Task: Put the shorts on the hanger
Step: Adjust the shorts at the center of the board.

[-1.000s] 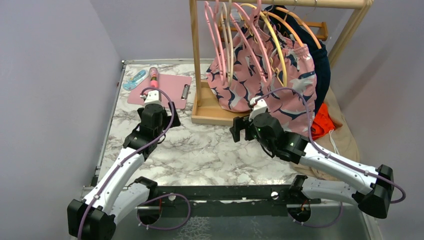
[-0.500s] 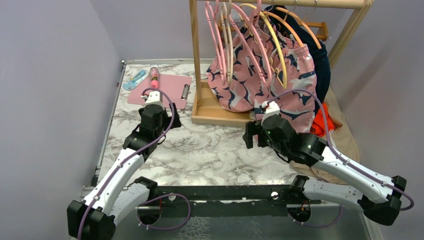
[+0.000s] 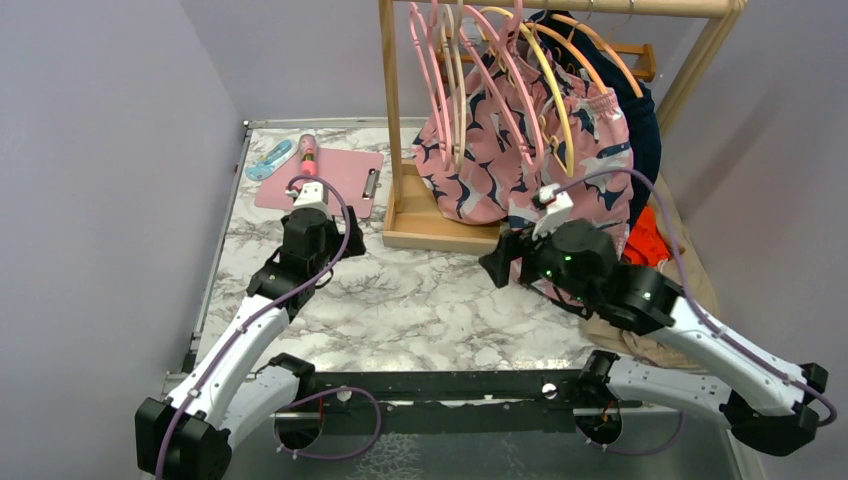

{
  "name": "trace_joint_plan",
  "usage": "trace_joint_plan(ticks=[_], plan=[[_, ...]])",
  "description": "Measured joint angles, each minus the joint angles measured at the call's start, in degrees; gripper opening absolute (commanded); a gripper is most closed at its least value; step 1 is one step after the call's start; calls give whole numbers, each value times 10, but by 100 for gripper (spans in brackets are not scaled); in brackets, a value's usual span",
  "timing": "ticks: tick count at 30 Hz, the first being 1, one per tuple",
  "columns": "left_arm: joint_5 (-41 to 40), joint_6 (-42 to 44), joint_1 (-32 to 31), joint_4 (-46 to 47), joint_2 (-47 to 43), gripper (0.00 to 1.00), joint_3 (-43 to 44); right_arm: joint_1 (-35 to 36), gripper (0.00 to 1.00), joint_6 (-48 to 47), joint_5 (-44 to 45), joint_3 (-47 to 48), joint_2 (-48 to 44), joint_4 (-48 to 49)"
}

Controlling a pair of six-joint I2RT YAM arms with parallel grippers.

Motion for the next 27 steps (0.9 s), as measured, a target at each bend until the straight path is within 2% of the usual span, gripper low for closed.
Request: trace_joint_plan(ticks=[4,8,13,19,21,27], plan=[[3,0,-2,1,0,98,0,0,89,-67,-31,123,-10,35],[8,0,-3,4,2,98,0,0,89,-125,-25,204,-8,68],[9,0,-3,5,6,98,0,0,90,-186,26,278,23,93],[10,0,-3,5,18,97,0,0,90,-265,110,388,124,155],[10,0,-3,5,23,97,0,0,89,-290,153,403,159,206],[11,0,-3,5,30,97,0,-5,89,-322,212,393,166,281]])
